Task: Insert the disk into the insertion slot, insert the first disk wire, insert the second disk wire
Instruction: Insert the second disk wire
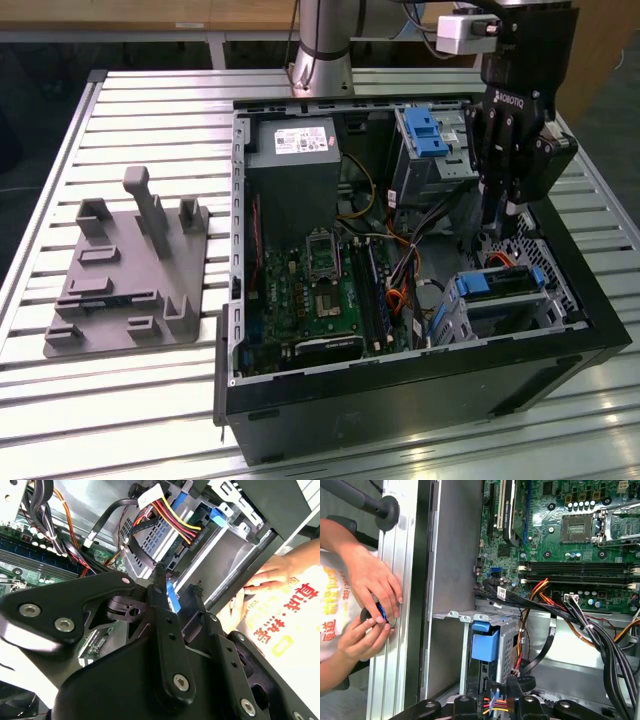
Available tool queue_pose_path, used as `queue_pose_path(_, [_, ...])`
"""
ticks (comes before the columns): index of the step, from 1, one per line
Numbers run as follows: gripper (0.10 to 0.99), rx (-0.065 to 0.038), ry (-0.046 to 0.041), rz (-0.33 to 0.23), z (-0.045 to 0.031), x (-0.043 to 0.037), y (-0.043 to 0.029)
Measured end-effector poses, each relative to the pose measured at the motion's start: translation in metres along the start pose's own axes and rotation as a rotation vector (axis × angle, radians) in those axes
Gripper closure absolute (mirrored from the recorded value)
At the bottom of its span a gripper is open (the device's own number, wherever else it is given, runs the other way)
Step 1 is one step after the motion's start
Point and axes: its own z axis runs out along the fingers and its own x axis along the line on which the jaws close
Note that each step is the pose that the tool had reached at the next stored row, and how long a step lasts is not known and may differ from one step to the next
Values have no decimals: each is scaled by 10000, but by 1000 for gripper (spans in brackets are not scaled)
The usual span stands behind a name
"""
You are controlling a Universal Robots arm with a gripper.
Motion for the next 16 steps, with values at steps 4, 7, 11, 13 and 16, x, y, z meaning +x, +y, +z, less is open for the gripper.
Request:
queue_pose_path(4, [725,1,13,-2,0,0,0])
queue_pose_path(7, [725,6,15,1,1,-1,0])
queue_pose_path(11, [725,62,19,27,16,-7,0])
queue_pose_path(13, [725,125,28,57,26,-11,1])
queue_pose_path(16, [725,180,43,169,34,-15,8])
